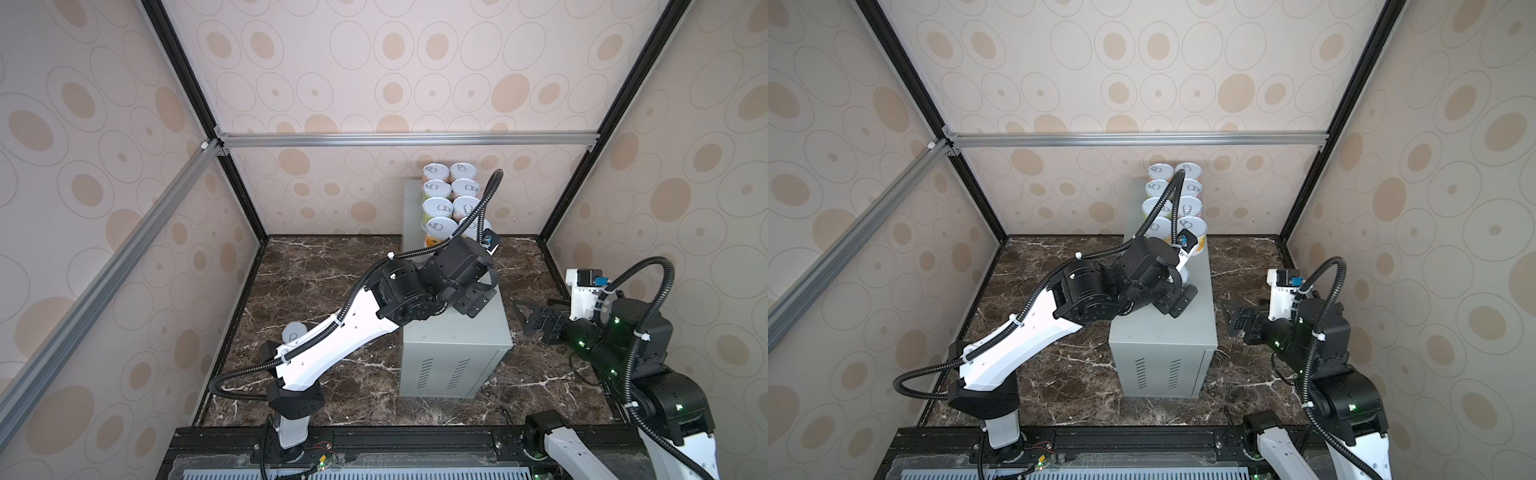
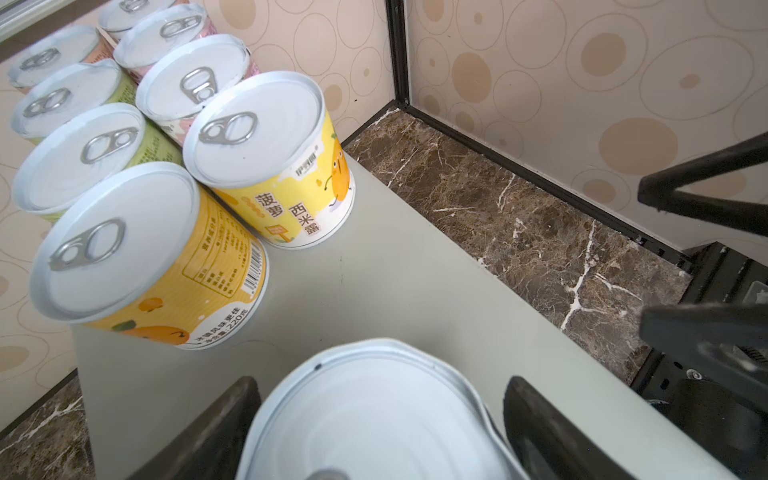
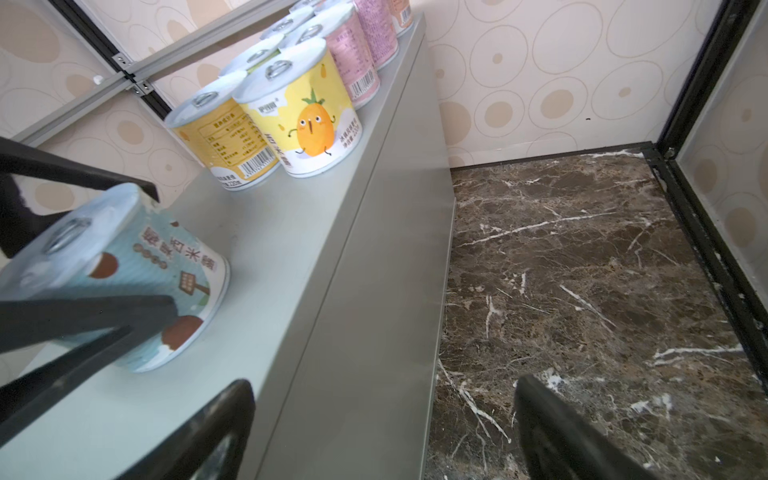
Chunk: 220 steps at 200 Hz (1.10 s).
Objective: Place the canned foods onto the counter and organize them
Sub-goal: 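Carry the pale blue can over the cabinet top and lower it near the orange can, then open the left gripper and withdraw while the right gripper reaches to the blue can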
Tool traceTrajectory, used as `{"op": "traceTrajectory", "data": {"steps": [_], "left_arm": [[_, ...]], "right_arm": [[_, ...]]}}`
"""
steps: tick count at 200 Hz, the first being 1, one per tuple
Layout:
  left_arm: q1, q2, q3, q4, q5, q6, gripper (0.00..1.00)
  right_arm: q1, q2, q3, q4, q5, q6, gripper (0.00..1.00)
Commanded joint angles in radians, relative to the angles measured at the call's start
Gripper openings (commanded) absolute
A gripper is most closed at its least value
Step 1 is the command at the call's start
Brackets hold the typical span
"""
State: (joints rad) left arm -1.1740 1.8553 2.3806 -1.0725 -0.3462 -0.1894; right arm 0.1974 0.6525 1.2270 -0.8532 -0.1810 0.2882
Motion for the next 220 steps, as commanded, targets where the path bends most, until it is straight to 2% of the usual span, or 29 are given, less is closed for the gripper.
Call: {"op": "traceTrajectory", "data": {"steps": [1,27,53,90,127,137,184,220], "left_arm": [[-0.008,-0.048,0.041,0.014,-0.031,0.013,0.99],[-0.008,-0.094,0.018,0.032,-0.076,0.014,0.99],[-0.009,-0.164,-0.050,0.074,-0.108,0.002,0.99],[-0.007,-0.332,-0.269,0.204,-0.178,-0.026,0.99],[-0.002,-0.515,-0.504,0.321,-0.226,-0.067,0.99],[0.002,-0.556,-0.555,0.336,-0.235,-0.079,0.99],[0.028,-0.698,-0.763,0.376,-0.224,-0.125,0.96],[0.066,-0.737,-0.862,0.405,-0.158,-0.143,0.77]], "right_arm": [[0.013,0.015,0.030,-0.017,-0.085,-0.048,0.99],[0.037,0.031,0.028,0.009,-0.201,-0.075,1.00],[0.047,0.038,0.047,0.014,-0.242,-0.096,1.00],[0.067,0.066,0.060,0.031,-0.331,-0.108,1.00],[0.077,0.089,0.095,0.042,-0.358,-0.128,0.99],[0.109,0.098,0.107,0.048,-0.364,-0.124,1.00],[0.168,0.145,0.129,0.098,-0.309,-0.097,1.00],[0.314,0.206,0.164,0.108,-0.169,-0.114,1.00]]}}
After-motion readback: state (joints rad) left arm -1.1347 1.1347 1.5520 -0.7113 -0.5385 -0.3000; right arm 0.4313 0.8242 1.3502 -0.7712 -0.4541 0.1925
